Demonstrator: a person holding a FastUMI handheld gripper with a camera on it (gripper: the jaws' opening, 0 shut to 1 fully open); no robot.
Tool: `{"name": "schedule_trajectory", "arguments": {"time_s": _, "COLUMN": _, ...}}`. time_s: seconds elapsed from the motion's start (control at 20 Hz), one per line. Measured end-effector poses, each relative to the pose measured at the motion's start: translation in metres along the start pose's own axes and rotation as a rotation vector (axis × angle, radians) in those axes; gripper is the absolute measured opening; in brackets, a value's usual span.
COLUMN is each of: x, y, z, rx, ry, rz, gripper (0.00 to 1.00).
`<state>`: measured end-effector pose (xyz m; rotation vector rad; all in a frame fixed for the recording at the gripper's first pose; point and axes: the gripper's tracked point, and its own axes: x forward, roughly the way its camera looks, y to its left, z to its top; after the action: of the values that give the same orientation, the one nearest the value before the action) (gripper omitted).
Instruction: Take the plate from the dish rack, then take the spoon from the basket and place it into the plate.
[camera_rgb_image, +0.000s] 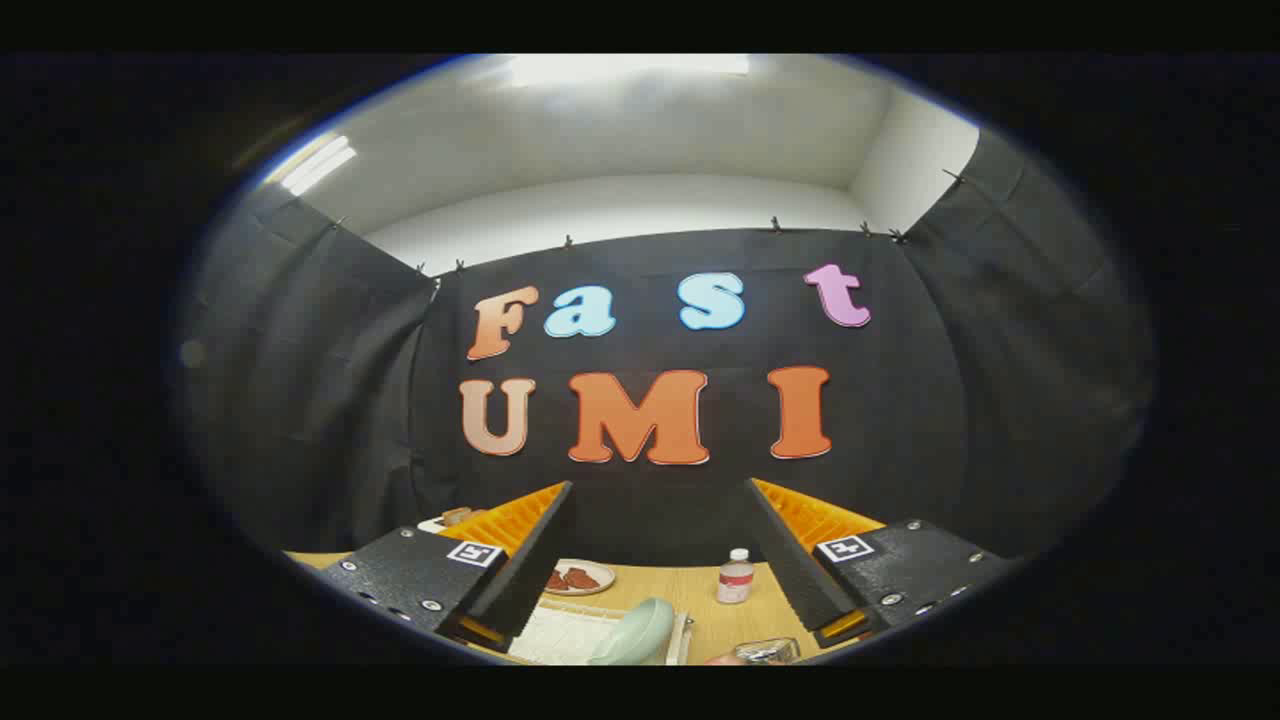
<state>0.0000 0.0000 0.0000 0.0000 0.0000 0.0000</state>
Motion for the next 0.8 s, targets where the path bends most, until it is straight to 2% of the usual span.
{"name": "schedule_trajectory", "arguments": {"time_s": 0.3, "x": 0.003, "y": 0.018, "z": 0.006, "rx": 0.010, "ry": 0.016, "rz": 0.049, "gripper": 0.98}}
{"name": "schedule_trajectory", "arguments": {"time_s": 0.8, "x": 0.003, "y": 0.025, "z": 0.010, "rx": 0.014, "ry": 0.026, "rz": 0.073, "gripper": 0.98}}
